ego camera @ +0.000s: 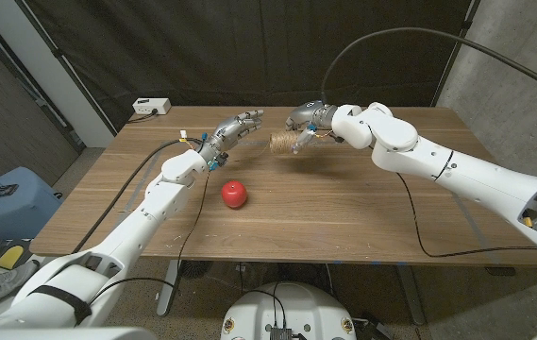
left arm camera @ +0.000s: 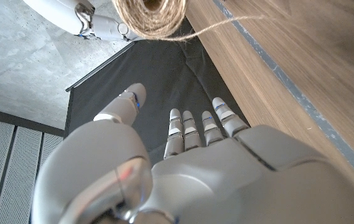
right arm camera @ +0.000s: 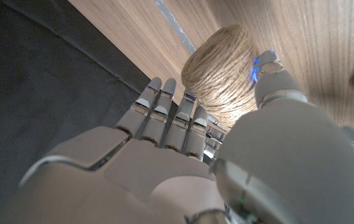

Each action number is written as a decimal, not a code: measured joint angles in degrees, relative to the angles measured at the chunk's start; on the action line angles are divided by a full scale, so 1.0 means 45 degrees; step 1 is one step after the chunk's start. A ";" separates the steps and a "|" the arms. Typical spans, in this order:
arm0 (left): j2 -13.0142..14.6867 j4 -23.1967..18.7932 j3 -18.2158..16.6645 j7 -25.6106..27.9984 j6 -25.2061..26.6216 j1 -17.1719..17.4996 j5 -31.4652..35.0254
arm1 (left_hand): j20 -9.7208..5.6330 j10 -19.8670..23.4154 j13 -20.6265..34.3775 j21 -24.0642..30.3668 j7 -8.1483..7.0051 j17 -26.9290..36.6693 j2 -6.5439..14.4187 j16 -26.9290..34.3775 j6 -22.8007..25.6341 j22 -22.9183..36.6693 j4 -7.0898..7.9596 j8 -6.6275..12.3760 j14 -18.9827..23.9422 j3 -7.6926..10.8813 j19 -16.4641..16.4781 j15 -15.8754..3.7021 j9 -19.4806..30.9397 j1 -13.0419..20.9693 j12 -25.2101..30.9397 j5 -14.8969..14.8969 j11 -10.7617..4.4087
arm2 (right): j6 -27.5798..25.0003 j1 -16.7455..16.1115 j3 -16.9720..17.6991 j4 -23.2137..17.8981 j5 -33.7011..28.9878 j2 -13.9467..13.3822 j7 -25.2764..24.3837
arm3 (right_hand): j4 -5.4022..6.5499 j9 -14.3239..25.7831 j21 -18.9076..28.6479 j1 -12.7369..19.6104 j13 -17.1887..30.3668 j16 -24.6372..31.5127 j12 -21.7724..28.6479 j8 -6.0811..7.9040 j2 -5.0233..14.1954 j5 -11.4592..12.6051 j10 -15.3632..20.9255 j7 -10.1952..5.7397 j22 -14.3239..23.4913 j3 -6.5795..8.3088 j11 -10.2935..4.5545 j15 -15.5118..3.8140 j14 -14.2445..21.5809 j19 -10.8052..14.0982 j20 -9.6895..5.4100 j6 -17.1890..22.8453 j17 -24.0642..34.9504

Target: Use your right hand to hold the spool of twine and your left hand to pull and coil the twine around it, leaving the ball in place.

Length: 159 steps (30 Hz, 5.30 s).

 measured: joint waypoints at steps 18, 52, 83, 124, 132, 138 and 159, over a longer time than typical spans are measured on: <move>0.0453 0.0392 0.0377 -0.0941 -0.0148 -0.0525 -0.0060 | 0.0020 -0.0461 0.0060 -0.0141 -0.0022 0.0063 -0.0205 -0.0059 -0.0435 -0.0002 0.0037 -0.0058 -0.0396 -0.0249 -0.0300 0.0150 -0.0001 0.0677 -0.0061 -0.0144 0.0227 | -0.0141 0.0021 0.0434 -0.0184 0.0461 -0.0312 -0.0154 | 0.0000 -0.0001 0.0000 -0.0002 -0.0063 0.0000 0.0030 0.0001 0.0002 -0.0049 0.0071 0.0047 0.0000 -0.0001 0.0064 0.0029 0.0162 0.0114 -0.0024 0.0047 -0.0002; 0.0843 0.0249 0.1201 -0.1428 -0.0078 -0.0916 0.0230 | 0.0136 -0.0406 0.0176 -0.0147 -0.0066 0.0059 -0.0109 -0.0050 -0.0428 -0.0003 0.0088 0.0014 -0.0453 -0.0297 -0.0414 0.0130 -0.0002 0.1885 -0.0003 -0.0194 0.0175 | -0.0395 -0.0383 0.1285 -0.1006 0.1417 -0.0923 -0.0866 | -0.0022 0.0004 0.0000 -0.0043 -0.0063 0.0088 0.0150 0.0067 0.0043 0.0000 0.0141 0.0186 0.0000 -0.0097 0.0132 0.0024 0.0613 0.0366 -0.0090 0.0186 0.0118; 0.0595 0.0428 0.1627 -0.1053 -0.0191 -0.1156 0.0399 | 0.0043 0.0098 0.0234 -0.0061 0.0000 0.0057 -0.0192 0.0050 0.0094 -0.0004 0.0056 0.0115 0.0097 -0.0441 -0.0225 -0.0048 -0.0003 0.2925 0.0195 -0.0193 -0.0232 | -0.0409 -0.0613 0.1845 -0.1882 0.1820 -0.1364 -0.1014 | -0.0055 -0.0064 0.0000 -0.0034 -0.0138 0.0088 0.0170 0.0200 0.0034 -0.0048 0.0286 0.0253 0.0000 -0.0159 0.0195 -0.0007 0.0914 0.0364 -0.0090 0.0253 0.0175; -0.0091 0.0957 0.2249 -0.0609 -0.0363 -0.1467 0.0674 | 0.0225 0.1763 0.0472 0.0124 0.0053 0.0055 0.1041 0.0369 0.2508 0.0066 0.0280 0.0570 0.1543 -0.1060 0.0187 -0.0584 -0.0004 0.4284 0.0806 0.0004 -0.0574 | 0.0934 0.0304 0.1845 -0.1093 0.2010 -0.0791 -0.1371 | -0.0053 -0.0063 0.0000 0.0058 -0.0181 0.0087 0.0224 0.0201 -0.0058 -0.0093 0.0473 0.0323 0.0000 -0.0265 0.0252 -0.0111 0.1205 0.0570 -0.0024 0.0323 0.0234; -0.0045 0.0586 0.2262 -0.0312 -0.0135 -0.1294 0.0718 | 0.0108 0.2386 0.0530 0.0234 -0.0101 0.0055 0.1088 0.0416 0.3160 0.0066 0.0191 0.0642 0.2125 -0.1317 0.0303 -0.0848 0.0061 0.4331 0.0961 0.0054 -0.0724 | 0.1093 0.0495 0.1689 -0.0836 0.1767 -0.0666 -0.1414 | -0.0053 -0.0125 0.0000 0.0046 -0.0193 0.0087 0.0224 0.0217 -0.0046 -0.0047 0.0562 0.0386 0.0000 -0.0265 0.0335 -0.0109 0.1337 0.0569 -0.0024 0.0387 0.0295; 0.0006 0.0347 0.2265 -0.0105 0.0014 -0.1176 0.0743 | 0.0051 0.3316 0.0590 0.0304 -0.0245 0.0055 0.1155 0.0522 0.4180 0.0065 0.0175 0.0807 0.2863 -0.1579 0.0602 -0.1105 0.0061 0.4572 0.1290 0.0102 -0.0913 | 0.1155 0.0584 0.1590 -0.0717 0.1611 -0.0601 -0.1444 | -0.0053 -0.0124 0.0000 0.0043 -0.0193 0.0148 0.0312 0.0301 -0.0043 -0.0047 0.0639 0.0506 0.0000 -0.0265 0.0407 -0.0104 0.1605 0.0642 -0.0091 0.0507 0.0354; 0.0037 -0.0517 0.2392 0.0672 0.0294 -0.0754 0.0977 | -0.0207 0.4786 0.0648 0.0398 -0.0564 0.0027 0.1003 0.0604 0.5725 0.0064 0.0228 0.0856 0.4370 -0.1632 0.0890 -0.1638 0.0059 0.4757 0.1592 0.0473 -0.1281 | 0.1374 0.0602 0.1578 -0.0887 0.1437 -0.0639 -0.1529 | -0.0071 -0.0151 0.0095 0.0047 -0.0426 0.0415 0.0365 0.0303 -0.0047 -0.0063 0.0917 0.0663 0.0000 -0.0388 0.0584 -0.0155 0.2245 0.1024 -0.0023 0.0663 0.0531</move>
